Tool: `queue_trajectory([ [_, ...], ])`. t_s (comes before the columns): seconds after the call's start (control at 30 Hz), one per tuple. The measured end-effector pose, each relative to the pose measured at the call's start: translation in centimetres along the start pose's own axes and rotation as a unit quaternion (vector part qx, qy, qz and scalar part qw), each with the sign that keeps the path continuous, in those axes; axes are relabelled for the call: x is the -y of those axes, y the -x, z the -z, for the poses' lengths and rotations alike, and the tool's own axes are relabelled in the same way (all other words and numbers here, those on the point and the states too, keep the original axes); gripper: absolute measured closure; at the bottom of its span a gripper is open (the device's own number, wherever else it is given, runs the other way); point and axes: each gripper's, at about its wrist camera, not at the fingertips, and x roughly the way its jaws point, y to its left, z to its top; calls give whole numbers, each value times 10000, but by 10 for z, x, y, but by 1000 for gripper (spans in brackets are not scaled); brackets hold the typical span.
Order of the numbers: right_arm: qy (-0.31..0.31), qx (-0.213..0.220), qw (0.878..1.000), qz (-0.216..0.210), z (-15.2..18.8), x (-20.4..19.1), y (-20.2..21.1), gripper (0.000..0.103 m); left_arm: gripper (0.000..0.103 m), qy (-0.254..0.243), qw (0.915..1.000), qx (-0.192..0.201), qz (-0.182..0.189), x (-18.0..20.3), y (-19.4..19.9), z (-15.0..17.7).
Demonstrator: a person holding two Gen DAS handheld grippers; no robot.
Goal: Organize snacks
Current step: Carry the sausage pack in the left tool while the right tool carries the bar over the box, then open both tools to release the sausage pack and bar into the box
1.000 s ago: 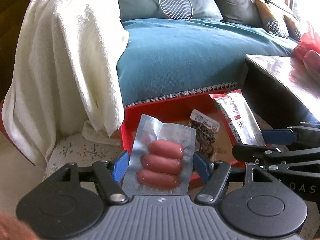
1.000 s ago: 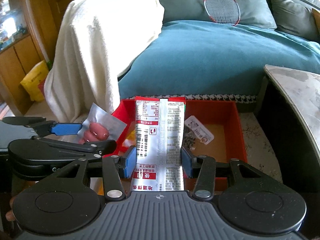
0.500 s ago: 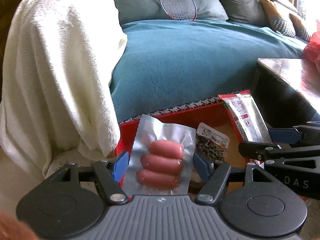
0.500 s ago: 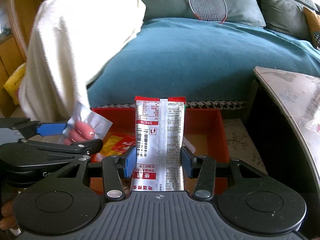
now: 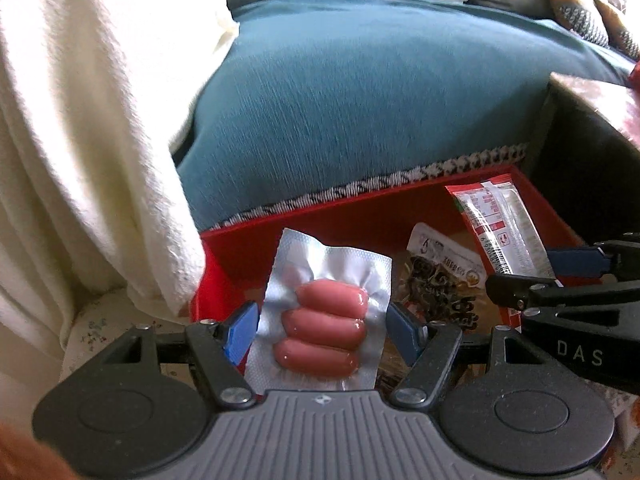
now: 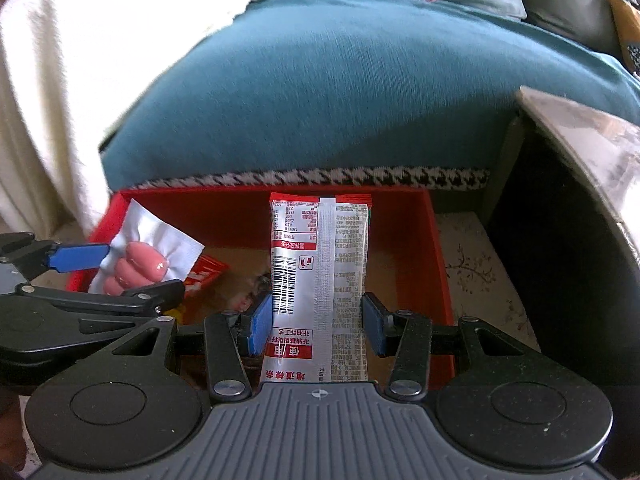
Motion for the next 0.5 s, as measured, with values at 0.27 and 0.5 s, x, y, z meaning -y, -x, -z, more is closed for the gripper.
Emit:
queue_trajectory([
  [0.27, 10, -200, 9998, 59, 6, 3, -19, 48, 40, -52, 9998, -200, -17, 7, -17, 4],
  [0.5, 25, -393, 9991, 149, 11, 3, -30, 43, 39, -46, 9992, -399, -1, 5, -29, 5],
])
